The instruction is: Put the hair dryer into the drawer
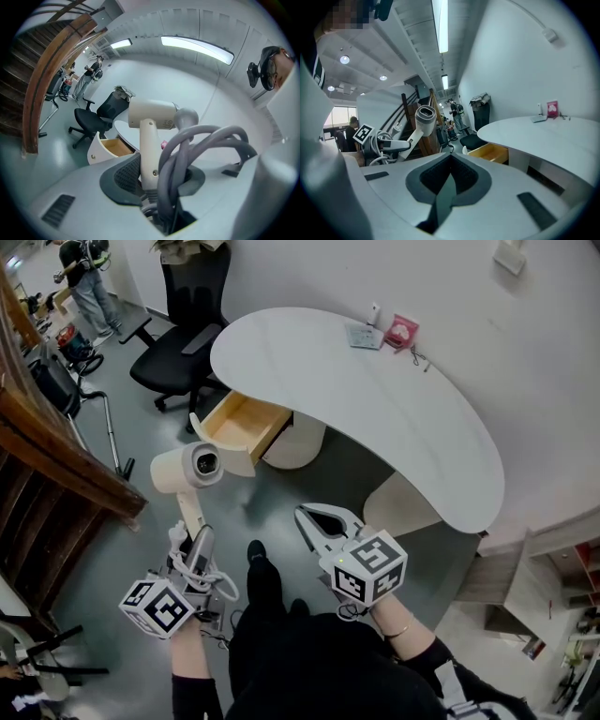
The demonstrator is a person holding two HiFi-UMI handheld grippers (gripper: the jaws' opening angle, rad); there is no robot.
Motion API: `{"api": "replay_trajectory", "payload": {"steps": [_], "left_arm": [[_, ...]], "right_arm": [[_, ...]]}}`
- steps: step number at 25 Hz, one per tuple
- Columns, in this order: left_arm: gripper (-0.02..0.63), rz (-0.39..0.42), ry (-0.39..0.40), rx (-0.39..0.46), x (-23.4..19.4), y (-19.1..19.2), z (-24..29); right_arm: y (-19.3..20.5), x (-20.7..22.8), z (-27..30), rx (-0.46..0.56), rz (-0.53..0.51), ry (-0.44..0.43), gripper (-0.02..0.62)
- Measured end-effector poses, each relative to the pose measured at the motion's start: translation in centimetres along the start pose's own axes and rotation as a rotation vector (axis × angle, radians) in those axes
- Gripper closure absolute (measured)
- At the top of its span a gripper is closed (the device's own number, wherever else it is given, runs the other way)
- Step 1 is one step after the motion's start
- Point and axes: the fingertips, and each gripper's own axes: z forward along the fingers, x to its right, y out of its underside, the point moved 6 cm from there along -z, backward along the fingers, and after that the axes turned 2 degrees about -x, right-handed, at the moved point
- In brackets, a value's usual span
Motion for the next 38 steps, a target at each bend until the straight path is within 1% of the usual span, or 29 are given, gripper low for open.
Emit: {"api": "replay_trajectory", "payload": {"steps": [8, 13, 18, 26, 32, 38], "left_arm": [[0.442, 0.002, 0.027, -0.037, -4.3, -4.1, 5.0], [0.442, 0.017, 0.039, -0.077, -7.6, -7.2, 7.7], [0.442, 0.017, 0.062, -0.120, -10.3, -9.3, 10.7], [0.442, 0.028, 0.096, -0.196, -13.6, -11.3, 13.8], [0.442, 0.038, 0.106, -0.262, -15.5, -11.8, 15.5], [0.442, 0.086, 0.115, -0.341, -16.8, -11.6, 17.0]], "right_arm": [[-2.2, 2.2, 6.6, -0.031, 0.025, 0.024, 0.592], [-4.1, 2.7, 11.3, -0.043, 0.036, 0.043, 0.592], [-5.6, 4.0, 15.1, -0.052, 0.056, 0.076, 0.592], [-7.2, 5.3, 19.3, -0.063, 0.085, 0.123, 0.592], [-7.5, 5.8, 20.6, -0.074, 0.095, 0.157, 0.592], [-7.1, 6.4, 21.0, -0.100, 0.101, 0.189, 0.592]]}}
